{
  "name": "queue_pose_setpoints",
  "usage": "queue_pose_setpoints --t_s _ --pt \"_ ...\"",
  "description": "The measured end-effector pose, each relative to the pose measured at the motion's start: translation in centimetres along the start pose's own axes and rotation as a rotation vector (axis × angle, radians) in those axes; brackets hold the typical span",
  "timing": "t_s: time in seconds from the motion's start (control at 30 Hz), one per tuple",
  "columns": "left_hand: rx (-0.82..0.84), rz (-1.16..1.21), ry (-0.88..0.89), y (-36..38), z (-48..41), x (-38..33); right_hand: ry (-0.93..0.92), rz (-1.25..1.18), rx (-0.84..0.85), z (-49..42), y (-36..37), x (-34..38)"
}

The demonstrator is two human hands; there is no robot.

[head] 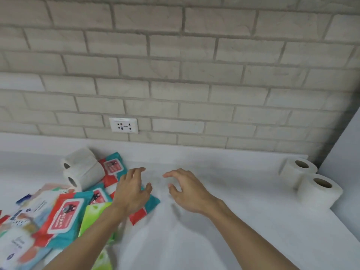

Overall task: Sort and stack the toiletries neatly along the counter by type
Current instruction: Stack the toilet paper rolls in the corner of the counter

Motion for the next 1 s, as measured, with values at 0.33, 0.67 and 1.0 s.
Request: queue_pose_setpoints --t_s 0.33,0.67,1.0 --pt "0.002 -0.134 -0.095 -6.1 -1.1 11.4 -0.002 -0.082 0.155 -8.4 8.7 7.5" --pt "0.035 -0.262 -0.051 -9.1 -4.8 16.8 0.130 -0.203 0.153 -14.0 14.1 10.3" --pt "0.092 -0.416 -0.004 -8.9 -7.0 19.2 0.249 -0.255 0.201 -18.1 16.8 10.8"
Point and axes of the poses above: each hand's wrist, its own z-axis away from the middle knuckle, its own y-axis out of the palm, x = y × z, the point moved 1 cm from there along -z, towards the middle knuckle, and after that the axes turned 1 degree about -y, right-handed, at the moved point
